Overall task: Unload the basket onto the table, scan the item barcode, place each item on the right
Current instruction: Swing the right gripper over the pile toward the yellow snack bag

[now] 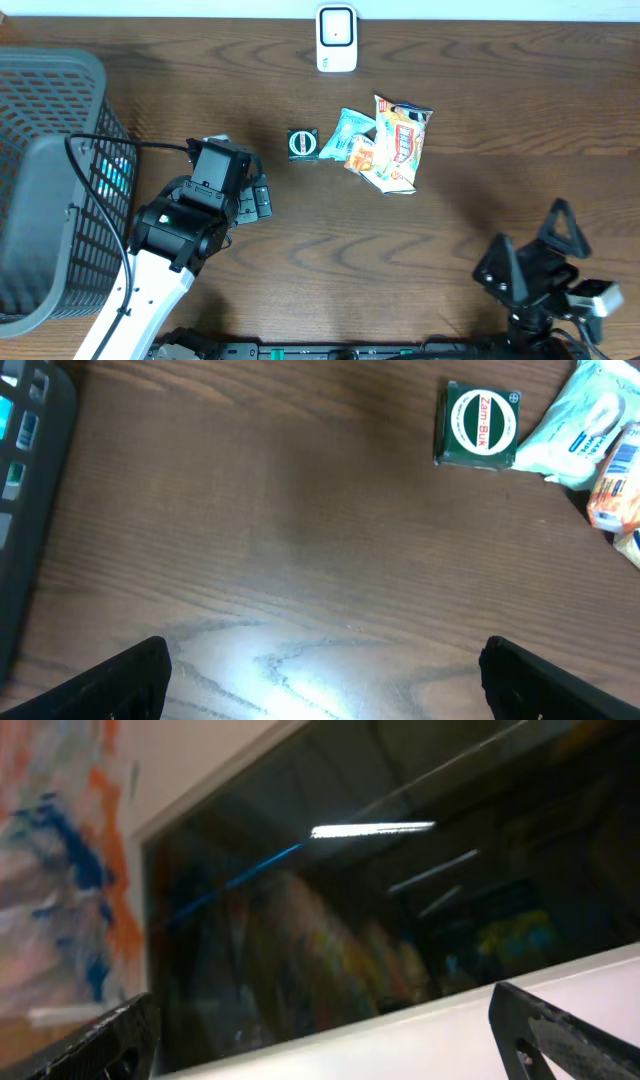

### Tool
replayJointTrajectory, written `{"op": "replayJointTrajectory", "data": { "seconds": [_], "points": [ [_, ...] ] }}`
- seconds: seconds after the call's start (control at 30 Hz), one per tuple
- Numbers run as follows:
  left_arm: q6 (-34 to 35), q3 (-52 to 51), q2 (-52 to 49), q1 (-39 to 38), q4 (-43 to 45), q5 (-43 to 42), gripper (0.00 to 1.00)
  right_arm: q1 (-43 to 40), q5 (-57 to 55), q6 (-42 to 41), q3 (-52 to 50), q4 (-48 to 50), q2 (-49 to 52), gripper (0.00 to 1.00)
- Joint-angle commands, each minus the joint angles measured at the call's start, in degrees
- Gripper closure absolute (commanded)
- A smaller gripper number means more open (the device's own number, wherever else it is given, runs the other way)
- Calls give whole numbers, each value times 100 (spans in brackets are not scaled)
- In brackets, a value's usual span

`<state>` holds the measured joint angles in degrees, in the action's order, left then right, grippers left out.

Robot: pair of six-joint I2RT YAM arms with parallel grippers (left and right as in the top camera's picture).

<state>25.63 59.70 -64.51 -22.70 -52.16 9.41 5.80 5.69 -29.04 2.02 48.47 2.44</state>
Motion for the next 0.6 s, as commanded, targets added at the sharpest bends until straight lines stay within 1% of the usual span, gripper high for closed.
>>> {"op": "replayJointTrajectory", "data": {
  "seconds": [0.0, 0.03, 0.1, 0.2, 0.27, 0.33, 0.43, 0.5, 0.57],
  "points": [
    [-11, 24, -22, 20, -11, 92, 2, 42, -450, -122, 743, -63, 599, 1],
    [-11, 24, -22, 20, -11, 92, 2, 42, -391, -31, 999, -136, 855, 1],
    [-11, 24, -22, 20, -11, 94, 2, 42, -212, 476, 1569, -295, 1486, 1],
    [-11, 24, -22, 20, -11, 94, 2, 42, 310, 1561, 2437, -660, 2524, 1],
    [-11, 24, -22, 20, -11, 92, 2, 42, 643, 2249, 3143, -1272, 3348, 1],
    [-11, 24, -22, 20, -11, 92, 2, 42, 868, 2570, 3901, -2214, 4177, 1],
    [-11, 24, -22, 20, -11, 92, 2, 42, 994, 3001, 5237, -4197, 5497, 1],
    [-11, 24, -22, 20, -11, 92, 2, 42, 992, 3204, 6030, -5497, 6253, 1],
    [-11, 24, -22, 20, -11, 94, 2, 42, 1029, 3233, 6697, -6555, 6922, 1]
  ]
}}
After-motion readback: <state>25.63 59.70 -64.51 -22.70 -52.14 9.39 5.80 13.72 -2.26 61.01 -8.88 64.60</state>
